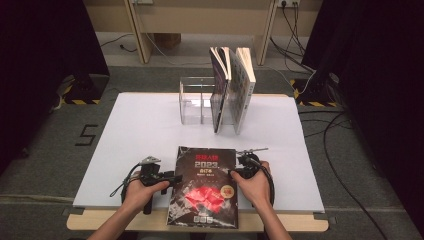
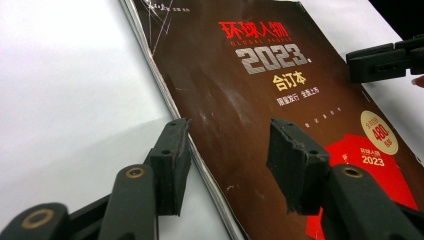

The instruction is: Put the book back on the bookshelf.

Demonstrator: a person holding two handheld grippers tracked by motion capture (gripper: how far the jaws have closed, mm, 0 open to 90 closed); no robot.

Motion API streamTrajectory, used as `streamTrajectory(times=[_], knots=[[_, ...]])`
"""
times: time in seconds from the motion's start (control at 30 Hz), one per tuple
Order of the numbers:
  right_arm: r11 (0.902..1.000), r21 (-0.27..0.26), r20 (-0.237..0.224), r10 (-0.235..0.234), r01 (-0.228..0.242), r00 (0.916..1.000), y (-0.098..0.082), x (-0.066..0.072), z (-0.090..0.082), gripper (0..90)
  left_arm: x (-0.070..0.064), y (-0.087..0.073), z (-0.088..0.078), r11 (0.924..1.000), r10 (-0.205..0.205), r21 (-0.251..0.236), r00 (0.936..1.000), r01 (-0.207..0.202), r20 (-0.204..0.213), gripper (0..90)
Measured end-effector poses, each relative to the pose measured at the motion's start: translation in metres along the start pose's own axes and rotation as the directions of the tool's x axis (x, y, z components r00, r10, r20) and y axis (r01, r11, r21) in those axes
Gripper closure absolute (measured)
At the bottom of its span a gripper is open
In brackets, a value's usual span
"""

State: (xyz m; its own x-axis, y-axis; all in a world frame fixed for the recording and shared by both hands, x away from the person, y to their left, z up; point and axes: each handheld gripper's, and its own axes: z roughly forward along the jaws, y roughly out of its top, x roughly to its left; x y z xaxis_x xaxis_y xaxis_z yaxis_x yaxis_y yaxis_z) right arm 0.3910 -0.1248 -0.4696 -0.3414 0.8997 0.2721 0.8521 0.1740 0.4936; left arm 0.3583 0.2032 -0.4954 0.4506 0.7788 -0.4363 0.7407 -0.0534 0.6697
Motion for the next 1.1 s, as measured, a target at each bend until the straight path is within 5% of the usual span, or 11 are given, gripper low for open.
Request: streamTrajectory(times=[0.2,0.3,0.5,0.77,1.1], knots=[[0.9975,0.051,-0.048,-0.046,0.048,0.9978,0.003,0.009,0.002,62.3,0.006,-0.005,-0.01,0.9998,-0.02,-0.008,0.9998,0.02,-0.004,51.1],[0.998,0.053,-0.076,-0.03,0.034,0.9967,0.012,0.005,0.001,62.1,0.007,-0.004,-0.011,0.9996,-0.02,-0.02,0.9997,0.02,-0.011,51.0],[0.9992,-0.008,0.001,-0.039,0.039,0.9993,0.041,-0.007,0.011,58.2,0.01,-0.002,-0.009,0.9995,-0.025,-0.019,0.9996,0.025,-0.014,51.0],[0.9994,-0.024,0.006,-0.024,0.025,0.9997,0.068,-0.012,0.03,57.4,0.011,-0.003,-0.009,0.9997,-0.018,-0.018,0.9996,0.018,-0.021,53.0],[0.9999,-0.016,0.0,0.006,-0.006,1.0,0.078,-0.015,0.041,56.8,0.009,-0.003,-0.008,0.9999,-0.006,-0.013,0.9997,0.006,-0.022,54.1]])
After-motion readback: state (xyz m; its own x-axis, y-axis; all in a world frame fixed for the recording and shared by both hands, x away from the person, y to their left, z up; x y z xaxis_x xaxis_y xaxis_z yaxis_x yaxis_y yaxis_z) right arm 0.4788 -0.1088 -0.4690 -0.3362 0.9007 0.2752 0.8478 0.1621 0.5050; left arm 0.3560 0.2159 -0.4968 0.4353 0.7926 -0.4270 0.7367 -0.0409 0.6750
